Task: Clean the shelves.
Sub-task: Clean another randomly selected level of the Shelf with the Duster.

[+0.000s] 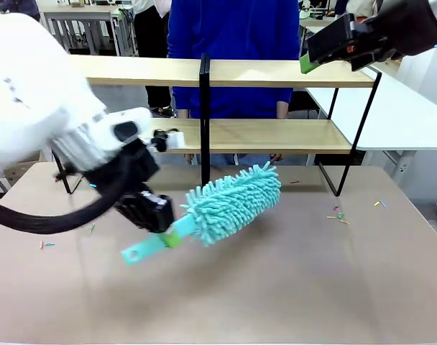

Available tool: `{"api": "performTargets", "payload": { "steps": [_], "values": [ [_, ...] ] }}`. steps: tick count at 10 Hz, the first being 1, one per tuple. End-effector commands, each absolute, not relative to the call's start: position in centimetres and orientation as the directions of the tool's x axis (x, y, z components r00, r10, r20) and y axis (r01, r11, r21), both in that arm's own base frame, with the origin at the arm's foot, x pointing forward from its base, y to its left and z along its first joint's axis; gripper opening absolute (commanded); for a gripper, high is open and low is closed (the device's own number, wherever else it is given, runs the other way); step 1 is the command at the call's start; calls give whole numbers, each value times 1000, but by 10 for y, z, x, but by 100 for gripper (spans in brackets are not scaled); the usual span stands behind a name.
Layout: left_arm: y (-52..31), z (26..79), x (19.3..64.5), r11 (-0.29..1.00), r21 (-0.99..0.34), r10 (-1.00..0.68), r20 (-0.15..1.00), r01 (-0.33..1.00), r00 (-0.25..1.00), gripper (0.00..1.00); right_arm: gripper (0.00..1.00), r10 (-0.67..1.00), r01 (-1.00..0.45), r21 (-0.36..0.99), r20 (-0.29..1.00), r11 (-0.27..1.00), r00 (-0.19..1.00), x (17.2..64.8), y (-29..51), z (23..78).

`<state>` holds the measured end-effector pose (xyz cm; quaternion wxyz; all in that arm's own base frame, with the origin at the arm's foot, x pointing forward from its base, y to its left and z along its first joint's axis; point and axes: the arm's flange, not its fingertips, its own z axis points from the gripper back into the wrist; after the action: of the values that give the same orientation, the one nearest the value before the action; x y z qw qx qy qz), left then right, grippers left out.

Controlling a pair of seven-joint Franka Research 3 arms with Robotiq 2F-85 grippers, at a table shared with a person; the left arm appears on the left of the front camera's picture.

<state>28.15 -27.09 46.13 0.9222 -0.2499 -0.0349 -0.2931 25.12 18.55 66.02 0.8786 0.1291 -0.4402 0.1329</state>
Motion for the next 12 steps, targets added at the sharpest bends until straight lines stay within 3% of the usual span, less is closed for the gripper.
{"api": "performTargets", "payload": {
  "steps": [1,4,5,6,8,9,12],
  "values": [
    [-300,444,299,770,-455,-402,199,447,894,13,100,116,-345,112,808,932,577,252,185,661],
    [-326,420,316,825,-460,-234,252,329,939,13,100,116,-345,112,808,932,577,252,185,661],
    [-333,414,321,815,-502,-364,-53,290,930,13,100,116,-345,112,808,932,577,252,185,661],
    [-313,420,313,819,-443,-298,217,365,930,13,100,116,-345,112,808,932,577,252,185,661],
    [-313,420,313,819,-443,-298,217,365,930,13,100,116,-345,112,808,932,577,252,185,661],
    [-322,411,319,824,-459,-300,145,333,943,13,100,116,-345,112,808,932,577,252,185,661],
    [-347,396,340,855,-444,-225,147,268,963,13,100,116,-345,112,808,932,577,252,185,661]
  ]
}}
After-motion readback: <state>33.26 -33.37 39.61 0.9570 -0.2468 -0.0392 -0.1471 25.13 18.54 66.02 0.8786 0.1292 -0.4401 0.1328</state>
